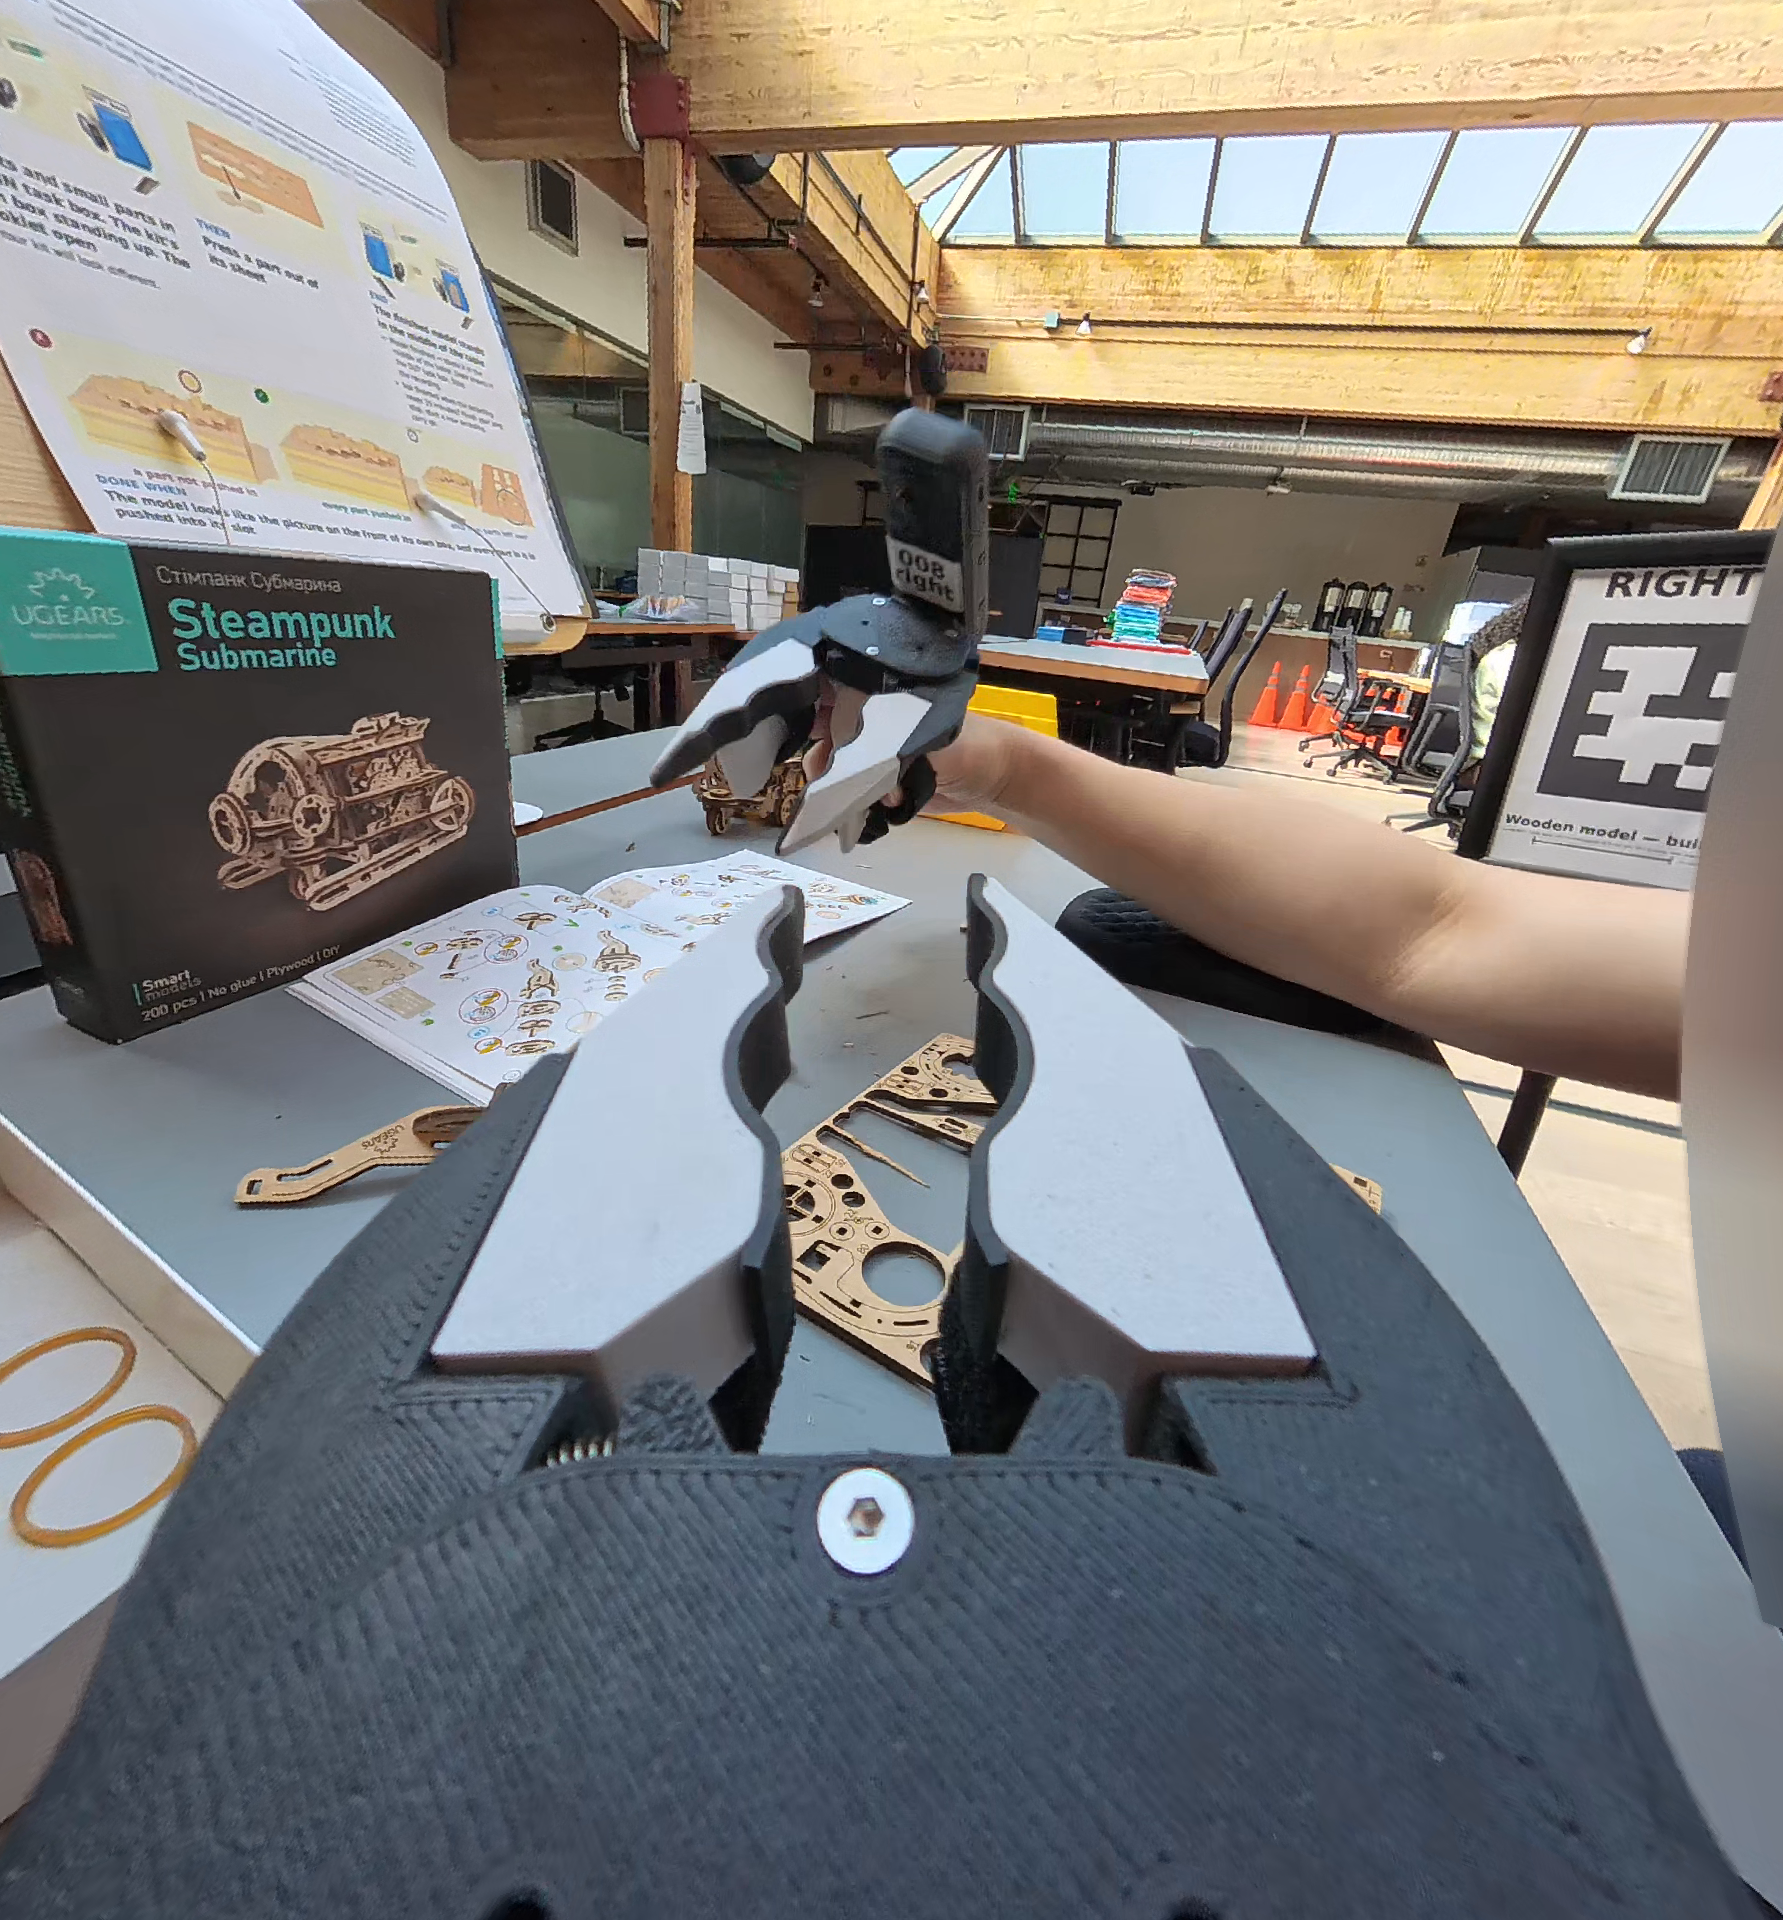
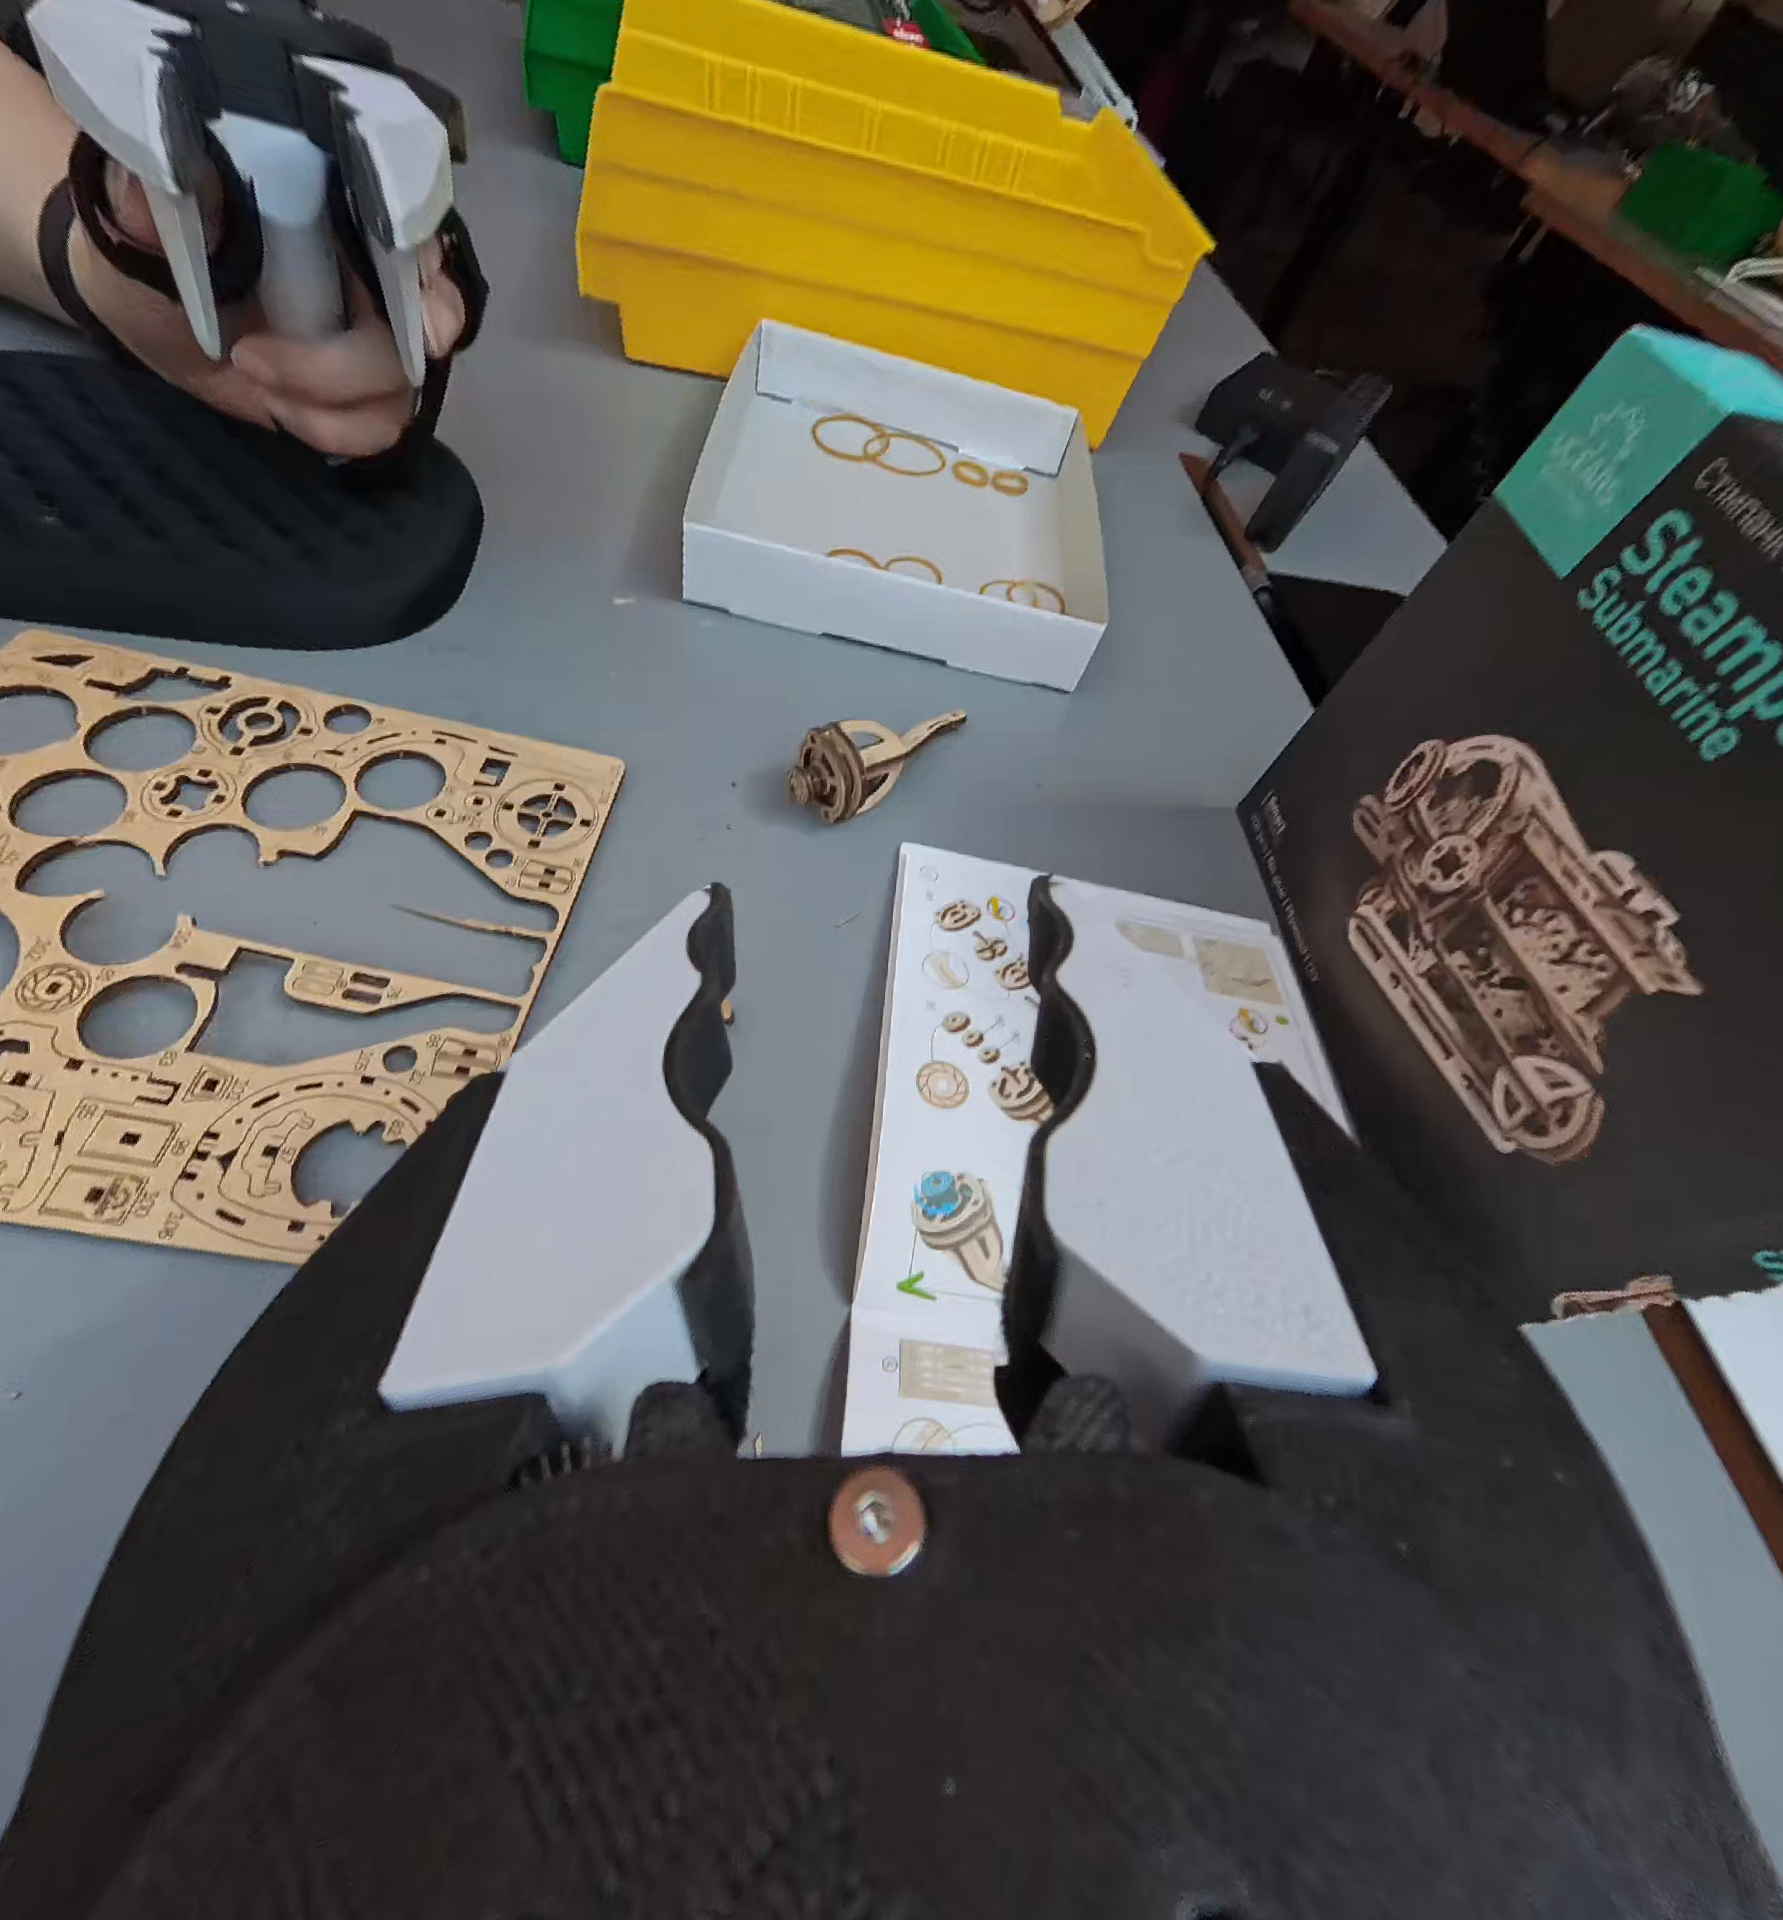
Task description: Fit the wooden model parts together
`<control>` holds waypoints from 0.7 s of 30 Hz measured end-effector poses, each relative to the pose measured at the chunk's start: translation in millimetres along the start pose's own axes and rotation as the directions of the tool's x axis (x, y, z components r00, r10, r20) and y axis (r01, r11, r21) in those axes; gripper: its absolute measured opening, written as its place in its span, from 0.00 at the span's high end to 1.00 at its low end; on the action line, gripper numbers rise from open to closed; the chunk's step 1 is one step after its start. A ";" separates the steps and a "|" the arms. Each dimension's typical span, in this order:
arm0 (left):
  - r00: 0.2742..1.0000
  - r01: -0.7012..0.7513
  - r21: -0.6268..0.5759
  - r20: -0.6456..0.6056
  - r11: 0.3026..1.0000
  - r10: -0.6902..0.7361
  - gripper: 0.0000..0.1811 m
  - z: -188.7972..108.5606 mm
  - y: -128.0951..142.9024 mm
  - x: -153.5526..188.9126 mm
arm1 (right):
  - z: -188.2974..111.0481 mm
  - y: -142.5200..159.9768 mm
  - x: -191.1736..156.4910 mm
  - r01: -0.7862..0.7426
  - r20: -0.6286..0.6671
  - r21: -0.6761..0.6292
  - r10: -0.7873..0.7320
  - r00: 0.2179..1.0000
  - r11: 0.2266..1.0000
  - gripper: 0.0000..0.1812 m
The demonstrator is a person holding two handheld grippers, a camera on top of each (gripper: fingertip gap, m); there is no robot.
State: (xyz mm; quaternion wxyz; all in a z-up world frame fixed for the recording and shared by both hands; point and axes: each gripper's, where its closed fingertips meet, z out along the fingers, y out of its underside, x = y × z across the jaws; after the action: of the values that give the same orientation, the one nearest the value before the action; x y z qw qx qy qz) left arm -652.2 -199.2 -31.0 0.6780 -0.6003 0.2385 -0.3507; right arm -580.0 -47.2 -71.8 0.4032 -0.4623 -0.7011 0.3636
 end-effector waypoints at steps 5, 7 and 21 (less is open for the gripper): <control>1.000 0.012 0.018 -0.025 1.000 -0.012 0.84 -2.7 -1.2 3.4 | 5.5 15.2 -29.3 0.003 0.110 0.011 -0.004 0.994 1.000 0.75; 0.999 0.039 0.035 -0.025 0.999 -0.038 0.84 -4.3 -3.3 0.9 | 12.1 27.8 -42.2 0.030 0.139 -0.054 -0.022 0.990 0.998 0.77; 0.990 0.129 0.071 -0.071 0.989 -0.124 0.83 -11.8 -9.5 3.8 | 25.0 47.8 -45.2 0.134 -0.014 -0.098 -0.136 0.991 0.986 0.77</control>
State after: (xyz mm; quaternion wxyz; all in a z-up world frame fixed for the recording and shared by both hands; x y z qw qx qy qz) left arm -660.4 -210.1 -23.3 0.6681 -0.5764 0.2089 -0.4216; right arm -574.3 -78.5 -134.6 0.4114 -0.4364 -0.7435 0.2960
